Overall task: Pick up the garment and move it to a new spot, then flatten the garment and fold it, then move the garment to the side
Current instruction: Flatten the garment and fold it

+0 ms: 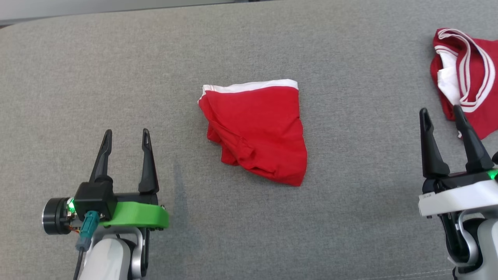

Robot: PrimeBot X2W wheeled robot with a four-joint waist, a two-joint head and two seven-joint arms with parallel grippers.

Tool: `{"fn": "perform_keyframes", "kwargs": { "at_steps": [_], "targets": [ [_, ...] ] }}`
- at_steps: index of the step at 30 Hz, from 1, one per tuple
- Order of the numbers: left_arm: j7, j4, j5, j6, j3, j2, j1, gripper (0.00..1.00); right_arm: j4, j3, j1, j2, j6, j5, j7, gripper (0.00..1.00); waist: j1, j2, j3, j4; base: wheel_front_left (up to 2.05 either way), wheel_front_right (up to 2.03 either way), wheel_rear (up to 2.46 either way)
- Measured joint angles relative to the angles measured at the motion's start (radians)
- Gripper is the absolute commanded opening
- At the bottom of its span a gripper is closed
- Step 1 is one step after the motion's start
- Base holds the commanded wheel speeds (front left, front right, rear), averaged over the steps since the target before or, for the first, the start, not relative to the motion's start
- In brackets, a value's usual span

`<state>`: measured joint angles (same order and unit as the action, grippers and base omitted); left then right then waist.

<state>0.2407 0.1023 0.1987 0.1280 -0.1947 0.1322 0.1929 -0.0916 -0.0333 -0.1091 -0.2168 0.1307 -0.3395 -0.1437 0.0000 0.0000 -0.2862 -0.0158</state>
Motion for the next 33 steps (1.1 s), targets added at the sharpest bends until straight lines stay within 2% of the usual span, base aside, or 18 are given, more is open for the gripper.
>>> {"fn": "perform_keyframes", "kwargs": {
  "at_steps": [9, 22, 23, 24, 27, 33],
  "targets": [
    [-0.028, -0.034, 0.001, 0.006, -0.003, 0.015, -0.039, 1.0, -0.052, -0.025, 0.069, 0.027, 0.0, 0.016, 0.037, 1.0, 0.0, 0.0, 0.035, 0.017, 0.0, 0.0, 0.0],
    [-0.042, -0.06, 0.002, 0.017, -0.021, 0.02, -0.042, 1.0, -0.072, -0.022, 0.066, 0.02, 0.0, 0.018, 0.068, 1.0, 0.0, 0.0, 0.021, 0.011, 0.0, 0.0, 0.0],
    [-0.042, -0.063, 0.002, 0.017, -0.022, 0.02, -0.04, 1.0, -0.071, -0.015, 0.056, 0.017, 0.0, 0.018, 0.074, 0.42, 0.0, 0.0, 0.017, 0.009, 0.0, 0.0, 0.0],
    [-0.042, -0.066, 0.001, 0.018, -0.023, 0.021, -0.036, 1.0, -0.067, 0.003, 0.038, 0.013, 0.0, 0.018, 0.081, 0.0, 0.0, 0.0, 0.01, 0.008, 0.0, 0.0, 0.0],
    [-0.037, -0.069, 0.0, 0.018, -0.031, 0.02, -0.008, 1.0, -0.025, 0.101, -0.03, 0.006, 0.0, 0.017, 0.108, 0.0, 0.0, 0.0, -0.012, 0.0, 0.0, 0.0, 0.0],
    [-0.018, -0.051, -0.003, 0.014, -0.049, 0.001, 0.036, 1.0, 0.148, 0.379, -0.201, 0.035, 0.0, -0.022, 0.125, 0.0, 0.0, 0.0, -0.047, -0.046, 0.0, 0.0, 0.0]
  ]
}}
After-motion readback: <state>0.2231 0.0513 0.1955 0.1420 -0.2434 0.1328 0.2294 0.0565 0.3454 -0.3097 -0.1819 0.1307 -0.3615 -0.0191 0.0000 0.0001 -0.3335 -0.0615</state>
